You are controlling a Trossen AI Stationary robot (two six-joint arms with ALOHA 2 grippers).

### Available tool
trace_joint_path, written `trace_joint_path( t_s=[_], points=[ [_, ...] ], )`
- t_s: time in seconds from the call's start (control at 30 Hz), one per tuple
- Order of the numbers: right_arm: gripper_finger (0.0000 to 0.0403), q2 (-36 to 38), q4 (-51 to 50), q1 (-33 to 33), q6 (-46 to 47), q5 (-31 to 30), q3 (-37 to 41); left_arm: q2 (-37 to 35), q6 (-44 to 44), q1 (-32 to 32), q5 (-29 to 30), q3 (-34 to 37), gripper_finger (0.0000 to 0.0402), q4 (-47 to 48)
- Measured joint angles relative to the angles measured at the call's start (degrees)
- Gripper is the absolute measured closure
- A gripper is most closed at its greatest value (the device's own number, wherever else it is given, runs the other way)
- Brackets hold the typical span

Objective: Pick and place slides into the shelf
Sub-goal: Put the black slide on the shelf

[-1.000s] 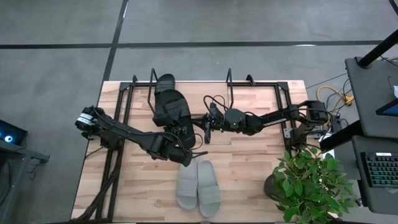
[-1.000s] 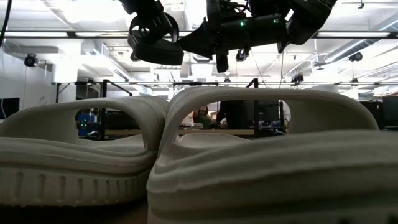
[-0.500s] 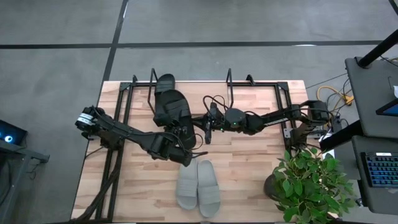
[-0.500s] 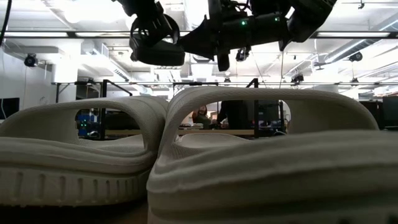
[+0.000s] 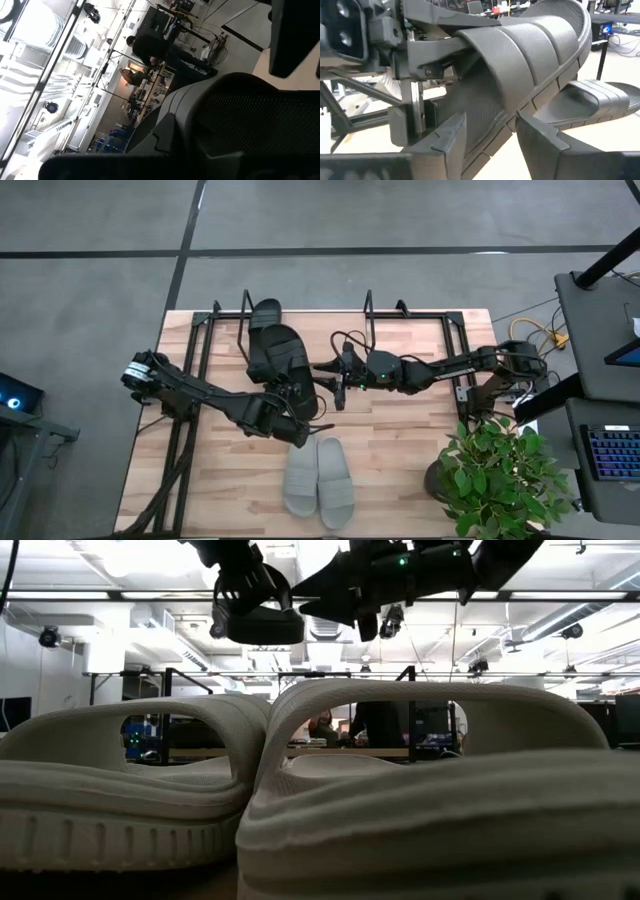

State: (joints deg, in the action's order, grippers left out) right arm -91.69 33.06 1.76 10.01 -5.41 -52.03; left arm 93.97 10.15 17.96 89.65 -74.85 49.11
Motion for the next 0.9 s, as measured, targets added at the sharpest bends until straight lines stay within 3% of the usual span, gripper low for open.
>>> trace_joint_path(
  t_s=[0.17,0.27,0.63,0.9],
  points=[
    [0.0209,1.57,-6.15,-0.04,0.98,0.10,0.04,-0.14,-0.02,0.04,0.17,0.00,0.0401,0.88],
    [0.0198,1.65,-7.72,0.02,4.58,3.93,0.11,-0.26,0.00,0.04,0.42,0.00,0.0402,0.88],
    [0.0193,1.58,1.45,-0.27,7.94,5.83,2.84,-0.42,-3.46,0.00,0.40,-0.61,0.0402,0.85],
    [0.0193,1.54,0.13,0.13,10.34,5.86,3.08,-1.43,-5.09,-0.11,0.42,-2.00,0.0402,0.87]
  ],
)
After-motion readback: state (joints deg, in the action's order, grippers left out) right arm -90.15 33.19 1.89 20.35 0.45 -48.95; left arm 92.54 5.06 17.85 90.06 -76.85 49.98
